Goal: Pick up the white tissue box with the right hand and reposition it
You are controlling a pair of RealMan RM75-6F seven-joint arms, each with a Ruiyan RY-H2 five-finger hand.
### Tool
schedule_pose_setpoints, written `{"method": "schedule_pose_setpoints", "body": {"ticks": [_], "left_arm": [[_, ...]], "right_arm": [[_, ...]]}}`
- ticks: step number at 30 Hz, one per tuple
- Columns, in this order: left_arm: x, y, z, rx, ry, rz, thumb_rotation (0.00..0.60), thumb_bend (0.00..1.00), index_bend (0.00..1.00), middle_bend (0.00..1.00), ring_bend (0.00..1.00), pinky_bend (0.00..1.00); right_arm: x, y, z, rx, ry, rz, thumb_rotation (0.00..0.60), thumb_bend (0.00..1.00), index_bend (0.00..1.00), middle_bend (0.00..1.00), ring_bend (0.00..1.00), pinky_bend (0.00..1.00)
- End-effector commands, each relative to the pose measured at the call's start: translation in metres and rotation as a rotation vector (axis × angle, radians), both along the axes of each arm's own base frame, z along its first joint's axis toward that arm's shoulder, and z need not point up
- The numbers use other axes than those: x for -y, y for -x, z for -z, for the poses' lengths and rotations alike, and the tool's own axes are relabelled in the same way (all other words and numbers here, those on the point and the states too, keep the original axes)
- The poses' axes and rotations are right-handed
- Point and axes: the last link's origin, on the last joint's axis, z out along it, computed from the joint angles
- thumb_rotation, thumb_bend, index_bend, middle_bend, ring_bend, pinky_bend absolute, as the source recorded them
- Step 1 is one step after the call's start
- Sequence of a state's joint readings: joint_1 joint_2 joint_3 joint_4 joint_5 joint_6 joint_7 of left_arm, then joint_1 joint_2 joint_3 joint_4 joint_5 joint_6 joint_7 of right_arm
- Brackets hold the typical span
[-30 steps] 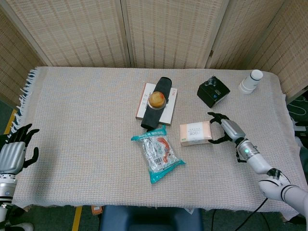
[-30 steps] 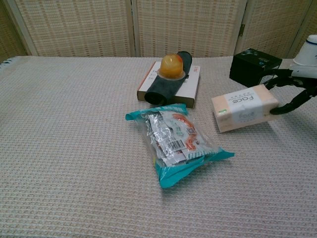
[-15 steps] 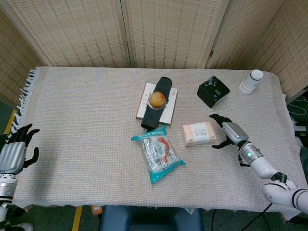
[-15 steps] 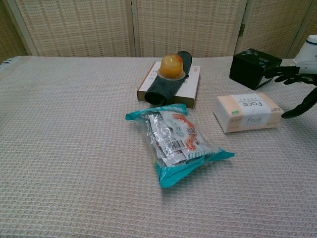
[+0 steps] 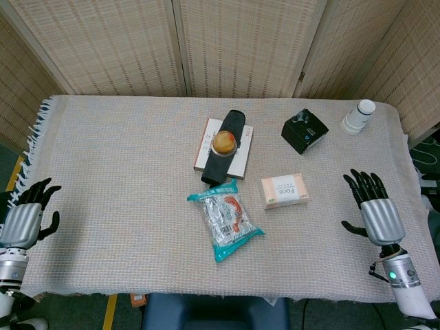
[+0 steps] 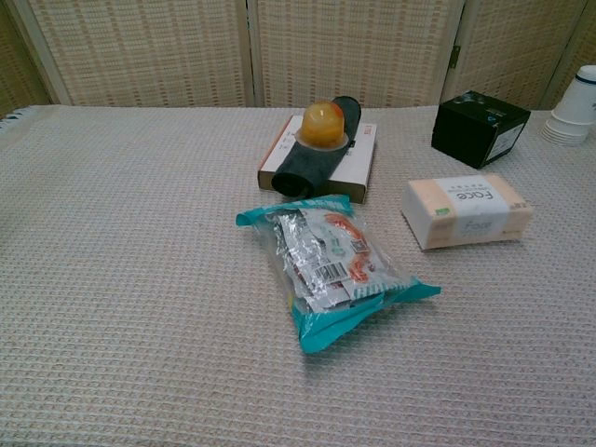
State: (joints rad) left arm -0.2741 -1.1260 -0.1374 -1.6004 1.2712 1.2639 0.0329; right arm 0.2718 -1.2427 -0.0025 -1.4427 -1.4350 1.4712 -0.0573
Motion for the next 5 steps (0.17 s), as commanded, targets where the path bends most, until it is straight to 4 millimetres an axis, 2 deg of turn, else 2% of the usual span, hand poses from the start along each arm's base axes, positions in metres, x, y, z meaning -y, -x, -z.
{"method": "schedule_pose_setpoints", "body": {"ticks": [1,5], "left_arm": [[-0.0006,-0.0002,0.0004,0.001,-0.002,0.001,0.600,0.55,0.18,0.00,0.00,0.12],[-0.0018,-0.0007,0.0018,0.000,-0.011,0.012,0.600,0.55,0.18,0.00,0.00,0.12]], "right_arm": [[-0.0236,0.0371,-0.0086,-0.070,-0.038,0.187,0.600,0.05,0.00,0.00,0.00,0.00],[-0.0215,0.0375,-0.0181,-0.065,-0.007,0.207,0.600,0.05,0.01,0.00,0.00,0.00]]}}
